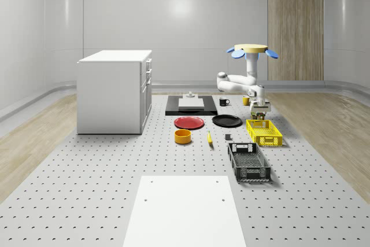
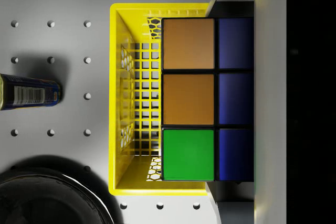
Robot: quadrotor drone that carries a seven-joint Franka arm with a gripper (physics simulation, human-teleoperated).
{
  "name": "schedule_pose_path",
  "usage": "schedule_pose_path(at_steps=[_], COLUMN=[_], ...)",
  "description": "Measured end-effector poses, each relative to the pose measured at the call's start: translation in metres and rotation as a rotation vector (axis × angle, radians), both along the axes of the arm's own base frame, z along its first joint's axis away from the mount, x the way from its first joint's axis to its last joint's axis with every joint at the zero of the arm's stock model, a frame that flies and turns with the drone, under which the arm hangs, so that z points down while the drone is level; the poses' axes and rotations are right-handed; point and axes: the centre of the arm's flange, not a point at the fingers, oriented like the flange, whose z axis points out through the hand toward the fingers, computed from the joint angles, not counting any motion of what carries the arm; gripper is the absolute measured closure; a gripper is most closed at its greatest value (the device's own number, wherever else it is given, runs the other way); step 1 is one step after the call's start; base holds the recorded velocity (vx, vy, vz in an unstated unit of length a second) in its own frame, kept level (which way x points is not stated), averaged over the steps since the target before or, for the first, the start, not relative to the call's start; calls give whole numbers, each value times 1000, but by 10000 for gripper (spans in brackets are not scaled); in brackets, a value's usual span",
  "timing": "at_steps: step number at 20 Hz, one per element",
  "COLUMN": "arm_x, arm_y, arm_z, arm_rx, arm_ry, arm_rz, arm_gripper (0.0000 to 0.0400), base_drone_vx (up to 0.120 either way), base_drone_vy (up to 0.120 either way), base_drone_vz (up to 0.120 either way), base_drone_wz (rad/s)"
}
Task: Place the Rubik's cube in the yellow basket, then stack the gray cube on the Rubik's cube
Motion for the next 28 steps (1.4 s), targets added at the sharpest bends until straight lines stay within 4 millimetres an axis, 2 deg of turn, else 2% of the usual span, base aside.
schedule_pose_path(at_steps=[6,14,23,26,28], arm_x=[0,0,0,0,0], arm_y=[0,0,0,0,0], arm_z=[17,41,68,72,71], arm_rx=[0,0,0,0,0], arm_ry=[0,0,0,0,0], arm_rz=[0,0,0,0,0], arm_gripper=[75,75,75,35,22], base_drone_vx=[0,0,0,0,0], base_drone_vy=[0,0,0,0,0], base_drone_vz=[0,-110,0,0,120], base_drone_wz=[0,0,0,0,0])
